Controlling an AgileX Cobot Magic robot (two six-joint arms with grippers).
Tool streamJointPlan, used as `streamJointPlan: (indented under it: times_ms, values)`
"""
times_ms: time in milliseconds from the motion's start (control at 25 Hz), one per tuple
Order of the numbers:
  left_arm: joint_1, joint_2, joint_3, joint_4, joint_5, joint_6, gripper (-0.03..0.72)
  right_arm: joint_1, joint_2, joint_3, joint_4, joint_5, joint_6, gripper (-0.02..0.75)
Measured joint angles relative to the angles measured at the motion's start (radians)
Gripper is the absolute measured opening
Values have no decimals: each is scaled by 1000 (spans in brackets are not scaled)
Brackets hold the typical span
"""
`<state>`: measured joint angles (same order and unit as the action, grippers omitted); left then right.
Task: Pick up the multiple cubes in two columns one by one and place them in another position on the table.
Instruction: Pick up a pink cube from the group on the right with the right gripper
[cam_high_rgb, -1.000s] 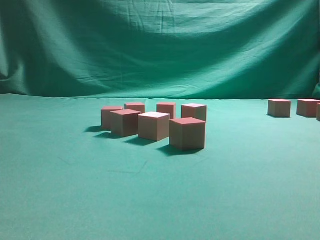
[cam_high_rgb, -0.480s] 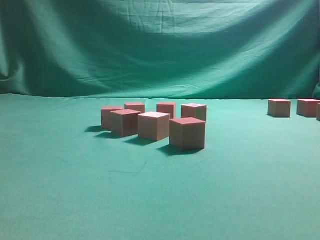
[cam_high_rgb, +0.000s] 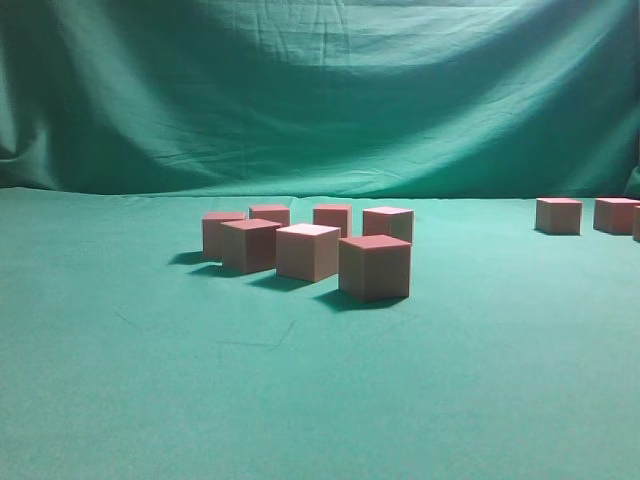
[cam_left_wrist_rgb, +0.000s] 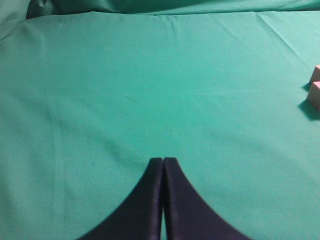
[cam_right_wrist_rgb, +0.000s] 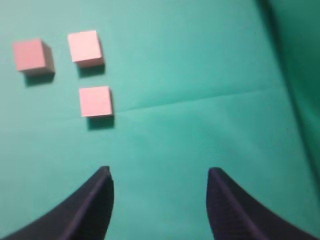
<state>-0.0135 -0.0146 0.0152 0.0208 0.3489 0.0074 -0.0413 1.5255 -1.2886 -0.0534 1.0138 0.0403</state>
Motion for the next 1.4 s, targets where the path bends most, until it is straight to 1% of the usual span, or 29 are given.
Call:
streamJointPlan:
  times_ms: [200, 400, 480, 520, 560, 960, 1160, 1240, 1400]
  values:
    - [0, 0, 0, 0, 0, 0, 0, -2, 136, 0, 167, -58, -191, 418]
    - [0, 0, 0, 0, 0, 0, 0, 0, 252, 0, 278, -126, -341, 418]
    - [0, 0, 0, 0, 0, 0, 0, 0, 289, 0, 289, -152, -364, 418]
    - [0, 0, 0, 0, 0, 0, 0, 0, 308, 0, 289, -168, -371, 468]
    - [0, 0, 0, 0, 0, 0, 0, 0, 325, 0, 290, -187, -373, 480]
    - [0, 0, 0, 0, 0, 0, 0, 2, 434, -4, 299, -333, -394, 474]
    - [0, 0, 0, 0, 0, 0, 0, 5, 466, -6, 319, -377, -413, 474]
    - [0, 0, 0, 0, 0, 0, 0, 14, 468, -6, 319, -391, -419, 474]
    - [0, 0, 0, 0, 0, 0, 0, 67, 472, -6, 310, -419, -421, 474]
